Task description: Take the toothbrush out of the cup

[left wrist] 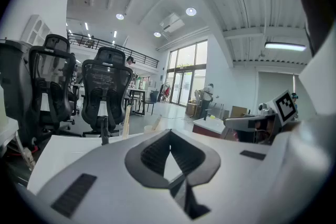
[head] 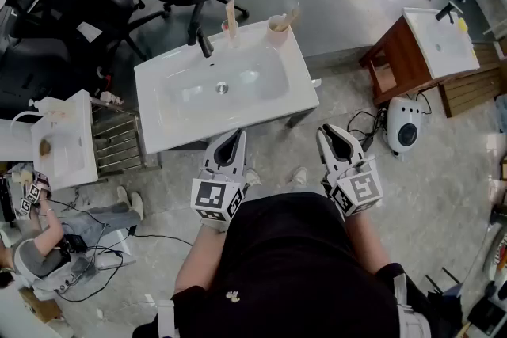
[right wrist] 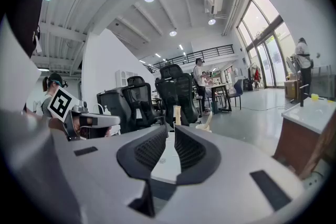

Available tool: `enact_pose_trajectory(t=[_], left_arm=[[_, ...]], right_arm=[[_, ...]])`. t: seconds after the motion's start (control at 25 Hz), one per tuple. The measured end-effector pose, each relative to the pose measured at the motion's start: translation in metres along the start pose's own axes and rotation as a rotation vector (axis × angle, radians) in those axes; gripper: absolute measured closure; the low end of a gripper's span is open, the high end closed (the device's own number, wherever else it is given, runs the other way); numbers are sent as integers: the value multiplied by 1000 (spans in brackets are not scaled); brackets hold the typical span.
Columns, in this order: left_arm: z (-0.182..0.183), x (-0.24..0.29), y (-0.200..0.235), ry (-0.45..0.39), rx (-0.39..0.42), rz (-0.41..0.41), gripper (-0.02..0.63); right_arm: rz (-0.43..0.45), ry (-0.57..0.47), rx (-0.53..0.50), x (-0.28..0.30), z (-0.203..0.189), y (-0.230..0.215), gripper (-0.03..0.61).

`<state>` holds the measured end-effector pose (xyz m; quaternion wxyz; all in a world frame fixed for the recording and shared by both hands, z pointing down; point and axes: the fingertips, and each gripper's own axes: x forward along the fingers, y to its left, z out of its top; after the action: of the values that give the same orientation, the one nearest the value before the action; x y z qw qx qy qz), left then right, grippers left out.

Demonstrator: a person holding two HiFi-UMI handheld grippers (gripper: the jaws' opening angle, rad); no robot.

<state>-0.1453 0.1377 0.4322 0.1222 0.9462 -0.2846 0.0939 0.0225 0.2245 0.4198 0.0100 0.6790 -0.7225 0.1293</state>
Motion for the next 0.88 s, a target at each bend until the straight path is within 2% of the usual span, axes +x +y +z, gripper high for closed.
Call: enact_pose_trajectory(t=[0.32,0.44,0.68,0.88], left_arm=[[1,-13,38,-1,-16,-32,591],[-2,-18,57,-4,-29,-45,591],[-14,-21,84,16,-41,-81,591],[-20,-14,100,33,-58,-80,591]], right_arm=[[-30,20,-11,21,-3,31,512],[-58,9,18,29,-3,39,512],[-121,9,53,40,-11,49,511],[-141,38,66,54,-19,46,511]])
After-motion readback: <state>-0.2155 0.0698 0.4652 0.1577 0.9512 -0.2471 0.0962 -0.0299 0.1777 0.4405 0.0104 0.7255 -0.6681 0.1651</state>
